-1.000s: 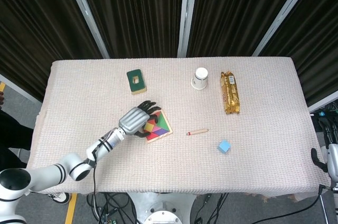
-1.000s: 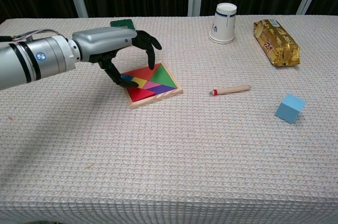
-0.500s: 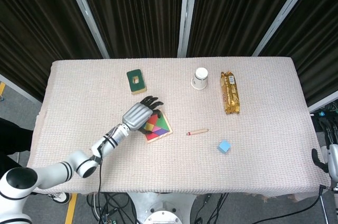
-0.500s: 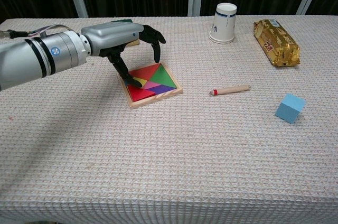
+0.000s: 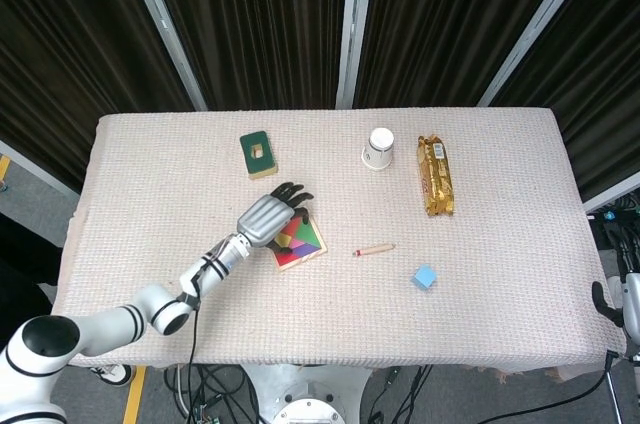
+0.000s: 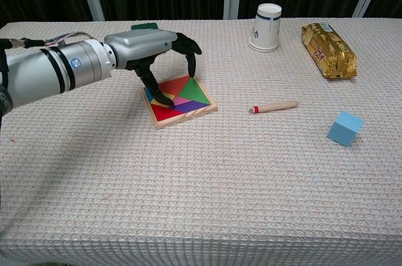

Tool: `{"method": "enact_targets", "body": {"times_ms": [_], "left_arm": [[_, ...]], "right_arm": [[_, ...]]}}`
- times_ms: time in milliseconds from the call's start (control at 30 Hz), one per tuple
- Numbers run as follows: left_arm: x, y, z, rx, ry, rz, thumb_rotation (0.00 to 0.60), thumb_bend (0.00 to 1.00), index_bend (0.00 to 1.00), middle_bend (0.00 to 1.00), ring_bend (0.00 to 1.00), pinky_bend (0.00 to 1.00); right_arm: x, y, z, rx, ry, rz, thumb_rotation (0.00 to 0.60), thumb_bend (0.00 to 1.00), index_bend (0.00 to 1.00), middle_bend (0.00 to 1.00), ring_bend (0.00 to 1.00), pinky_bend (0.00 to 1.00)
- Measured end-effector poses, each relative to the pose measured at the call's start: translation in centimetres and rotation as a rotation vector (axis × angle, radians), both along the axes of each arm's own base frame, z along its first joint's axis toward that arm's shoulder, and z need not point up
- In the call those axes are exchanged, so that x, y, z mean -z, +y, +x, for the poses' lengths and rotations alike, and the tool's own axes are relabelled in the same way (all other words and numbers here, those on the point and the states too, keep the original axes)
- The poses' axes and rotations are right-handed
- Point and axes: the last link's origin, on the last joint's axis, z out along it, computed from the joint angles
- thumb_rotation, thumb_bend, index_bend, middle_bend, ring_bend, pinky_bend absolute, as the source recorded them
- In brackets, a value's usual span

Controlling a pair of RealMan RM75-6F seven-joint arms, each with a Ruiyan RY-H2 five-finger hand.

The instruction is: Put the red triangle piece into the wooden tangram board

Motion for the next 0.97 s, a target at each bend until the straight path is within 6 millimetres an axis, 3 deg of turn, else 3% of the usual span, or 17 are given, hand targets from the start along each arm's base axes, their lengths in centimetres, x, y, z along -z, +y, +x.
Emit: {"method": "enact_targets", "body": {"times_ms": [200,400,600,733,833,967], "left_arm": [[-1.0,-0.2,-0.3,0.006,-0.009,0.016,0.600,0.06,0.38,0.11,0.00,0.01],[-4.8,-2.0,-2.9,-0.003,-0.013,0.101,0.600,0.06,0.34,0.13,0.00,0.01],[-10.5,-6.5,-9.0,-0.106,-0.016,0.276,0.600,0.06,0.32,0.13,0.00,0.01],[-14.0,-11.2,-13.8,-0.213,0.019,0.389,0.600,0.10,0.29,0.13,0.00,0.01],[-15.9,-14.5,-16.5,-0.282,0.062,0.423,0.600,0.12,0.29,0.13,0.00,0.01],[-17.2,-17.0,-18.4,-0.339,0.080,0.450,0.600,0.12,0.28,0.13,0.00,0.01]], "right_arm": [[0.0,0.0,0.1,-0.002,0.000,0.000,0.600,0.37,0.00,0.00,0.00,0.00],[0.0,0.0,0.0,-0.005,-0.003,-0.002,0.600,0.37,0.00,0.00,0.00,0.00],[0.0,-0.2,0.6,-0.031,0.000,-0.002,0.600,0.36,0.00,0.00,0.00,0.00],[0.3,-0.3,1.0,-0.051,0.003,0.002,0.600,0.36,0.00,0.00,0.00,0.00],[0.6,-0.3,1.3,-0.059,0.010,0.011,0.600,0.36,0.00,0.00,0.00,0.00],[1.1,-0.4,1.8,-0.067,0.019,0.022,0.600,0.36,0.00,0.00,0.00,0.00]]}}
